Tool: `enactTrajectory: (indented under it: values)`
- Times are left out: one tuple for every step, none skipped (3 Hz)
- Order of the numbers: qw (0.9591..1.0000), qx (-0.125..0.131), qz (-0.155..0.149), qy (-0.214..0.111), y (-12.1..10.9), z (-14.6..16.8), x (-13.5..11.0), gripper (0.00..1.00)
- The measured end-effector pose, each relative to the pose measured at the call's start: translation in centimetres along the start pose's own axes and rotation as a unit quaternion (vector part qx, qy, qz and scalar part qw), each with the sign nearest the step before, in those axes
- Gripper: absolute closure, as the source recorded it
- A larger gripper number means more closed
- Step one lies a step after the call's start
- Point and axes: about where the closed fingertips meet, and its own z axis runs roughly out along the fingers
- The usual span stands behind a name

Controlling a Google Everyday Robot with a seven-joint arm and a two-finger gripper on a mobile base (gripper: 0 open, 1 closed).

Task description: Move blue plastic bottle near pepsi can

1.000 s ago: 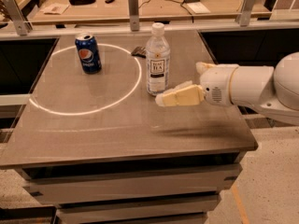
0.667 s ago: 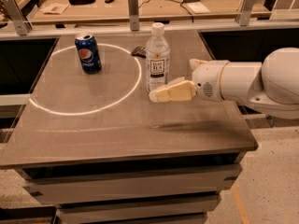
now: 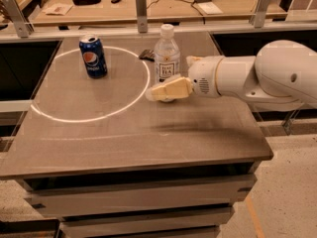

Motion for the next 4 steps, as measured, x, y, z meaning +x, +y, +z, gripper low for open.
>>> enactTrajectory:
  values:
    - [0.9999, -0.008, -0.009, -0.004, -0.7, 1.3, -0.9, 0.0]
    - [0.9997, -0.01, -0.02, -0.007, -1.6, 2.2, -1.7, 0.18]
    - [0.9996, -0.003, -0.028, 0.002, -2.1, 2.3, -1.7, 0.41]
    - [0.9996, -0.005, -0.029, 0.002, -1.9, 2.4, -1.8, 0.65]
